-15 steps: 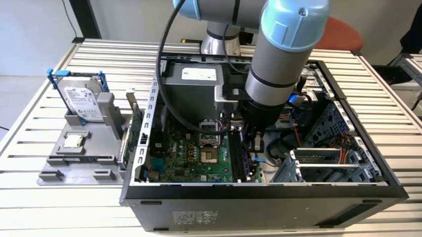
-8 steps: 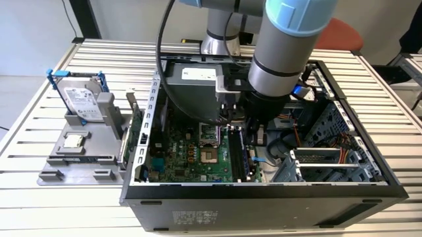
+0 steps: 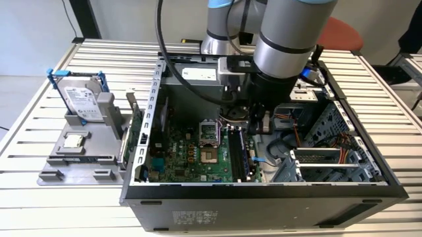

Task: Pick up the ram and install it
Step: 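Press down the ram until it locks into place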

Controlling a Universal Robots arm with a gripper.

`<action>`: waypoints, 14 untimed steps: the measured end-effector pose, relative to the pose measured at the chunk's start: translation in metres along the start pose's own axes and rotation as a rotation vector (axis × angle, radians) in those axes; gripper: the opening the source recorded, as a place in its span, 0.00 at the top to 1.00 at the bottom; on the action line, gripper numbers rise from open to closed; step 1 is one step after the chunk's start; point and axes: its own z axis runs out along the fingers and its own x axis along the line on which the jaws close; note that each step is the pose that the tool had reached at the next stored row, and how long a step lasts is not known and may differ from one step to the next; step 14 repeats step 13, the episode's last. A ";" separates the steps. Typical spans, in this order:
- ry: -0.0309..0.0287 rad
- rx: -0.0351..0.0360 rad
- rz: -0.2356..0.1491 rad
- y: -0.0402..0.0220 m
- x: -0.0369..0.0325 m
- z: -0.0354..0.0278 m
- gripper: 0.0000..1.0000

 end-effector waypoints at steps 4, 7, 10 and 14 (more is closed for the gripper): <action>0.0000 0.0000 0.000 -0.0001 -0.0004 -0.0130 1.00; -0.0005 0.0000 0.000 -0.0001 -0.0005 -0.0138 1.00; -0.0001 0.0000 0.000 -0.0001 -0.0005 -0.0143 1.00; 0.0000 0.0000 0.000 -0.0001 -0.0005 -0.0145 1.00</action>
